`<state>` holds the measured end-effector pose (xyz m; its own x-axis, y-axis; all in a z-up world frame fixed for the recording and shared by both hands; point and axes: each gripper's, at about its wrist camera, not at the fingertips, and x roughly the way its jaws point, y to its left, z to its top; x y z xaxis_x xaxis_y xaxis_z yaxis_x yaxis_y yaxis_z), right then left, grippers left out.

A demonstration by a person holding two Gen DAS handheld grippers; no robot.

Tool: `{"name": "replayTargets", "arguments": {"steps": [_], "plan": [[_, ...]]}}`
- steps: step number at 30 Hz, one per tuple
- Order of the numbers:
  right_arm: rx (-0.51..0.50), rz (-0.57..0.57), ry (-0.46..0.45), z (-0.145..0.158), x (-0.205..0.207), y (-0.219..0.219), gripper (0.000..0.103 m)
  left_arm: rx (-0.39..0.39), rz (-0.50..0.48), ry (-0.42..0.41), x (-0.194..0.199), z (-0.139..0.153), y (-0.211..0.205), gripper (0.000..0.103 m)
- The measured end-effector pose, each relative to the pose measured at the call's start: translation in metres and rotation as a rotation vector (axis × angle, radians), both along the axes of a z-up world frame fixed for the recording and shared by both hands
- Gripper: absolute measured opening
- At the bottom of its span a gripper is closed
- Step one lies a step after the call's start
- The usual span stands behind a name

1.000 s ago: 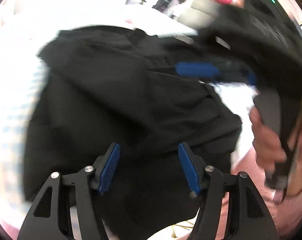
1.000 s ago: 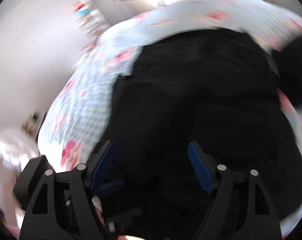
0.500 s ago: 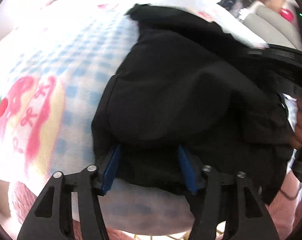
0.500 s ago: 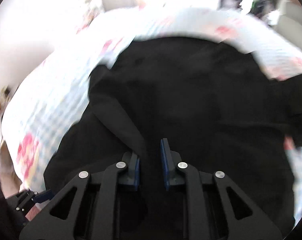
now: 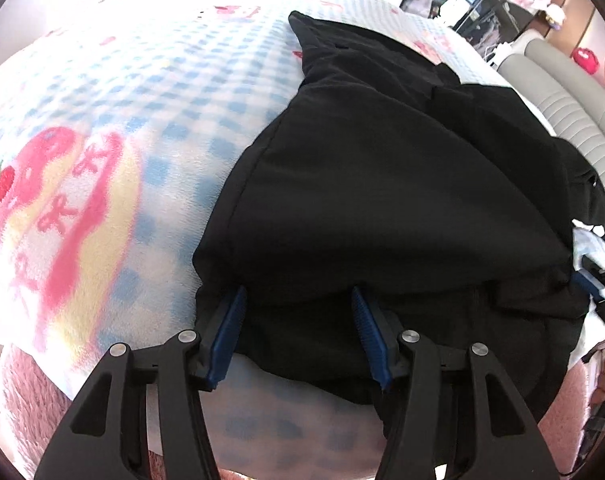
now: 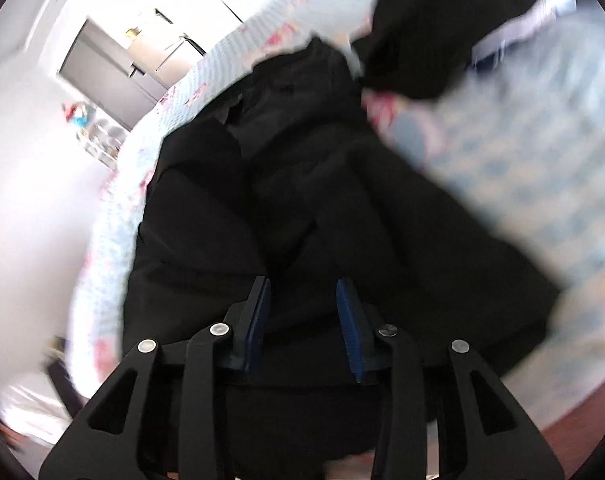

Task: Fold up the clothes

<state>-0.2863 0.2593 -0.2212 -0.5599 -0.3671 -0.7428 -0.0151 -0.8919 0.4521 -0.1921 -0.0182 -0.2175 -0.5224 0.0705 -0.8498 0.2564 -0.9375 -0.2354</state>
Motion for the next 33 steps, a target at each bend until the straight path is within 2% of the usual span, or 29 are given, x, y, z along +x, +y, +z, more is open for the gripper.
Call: {"name": "replayTargets", "arguments": {"steps": [2,4,5,6,7,9,10,13,14,16,17,19,23,26,27,28,29,30,31,33], "plan": [[0.090,0.011,0.061,0.024,0.007,0.000,0.043,-0.026,0.021,0.012,0.015,0.014,-0.004,0.056],[0.150,0.051,0.130,0.044,0.015,-0.008,0.057,-0.120,0.165,0.165,0.038,0.051,-0.001,0.050],[0.168,0.126,0.158,0.049,0.014,-0.024,0.061,-0.161,0.221,0.230,0.047,0.067,0.002,0.050],[0.185,0.202,0.187,0.055,0.013,-0.039,0.071,-0.175,0.194,0.236,0.038,0.070,0.009,0.051],[0.203,0.278,0.215,0.060,0.011,-0.055,0.075,-0.188,0.166,0.242,0.030,0.072,0.015,0.054],[0.295,0.438,0.233,0.057,0.006,-0.093,0.075,-0.214,0.111,0.253,0.013,0.078,0.029,0.055],[0.330,0.488,0.220,0.049,-0.002,-0.114,0.075,-0.216,0.083,0.248,0.004,0.078,0.035,0.055],[0.387,0.562,0.112,0.007,-0.027,-0.153,0.073,-0.041,-0.018,0.087,-0.032,0.037,0.039,0.055],[0.406,0.586,0.076,-0.007,-0.036,-0.166,0.072,-0.027,-0.035,0.050,-0.038,0.025,0.040,0.055],[0.483,0.570,0.076,-0.014,-0.040,-0.169,0.051,-0.041,-0.045,-0.016,-0.042,0.006,0.038,0.055],[0.497,0.525,0.087,-0.014,-0.037,-0.158,0.047,-0.038,-0.041,-0.019,-0.040,0.003,0.035,0.054],[0.490,0.359,0.075,-0.006,-0.039,-0.115,0.039,-0.018,-0.033,-0.013,-0.034,0.003,0.027,0.052],[0.470,0.028,0.051,0.010,-0.043,-0.027,0.040,-0.006,-0.039,0.001,-0.025,0.002,0.024,0.050],[0.361,-0.091,0.051,0.025,-0.016,0.025,0.041,-0.006,-0.038,0.029,-0.001,0.008,0.024,0.051],[0.324,-0.129,0.051,0.030,-0.007,0.043,0.045,-0.005,-0.040,0.046,0.003,0.011,0.024,0.051],[0.306,-0.107,0.069,0.036,0.001,0.042,0.056,-0.003,-0.042,0.063,0.008,0.014,0.024,0.054],[0.288,-0.084,0.086,0.043,0.009,0.041,0.062,-0.003,-0.045,0.079,0.013,0.017,0.025,0.055],[0.276,-0.022,0.110,0.046,0.014,0.030,0.073,-0.006,-0.052,0.088,0.018,0.021,0.026,0.055],[0.266,0.058,0.122,0.049,0.008,0.013,0.080,-0.013,-0.063,0.102,0.016,0.032,0.028,0.055],[0.280,0.193,0.127,0.046,-0.003,-0.025,0.081,-0.023,-0.080,0.132,0.008,0.039,0.033,0.055]]}}
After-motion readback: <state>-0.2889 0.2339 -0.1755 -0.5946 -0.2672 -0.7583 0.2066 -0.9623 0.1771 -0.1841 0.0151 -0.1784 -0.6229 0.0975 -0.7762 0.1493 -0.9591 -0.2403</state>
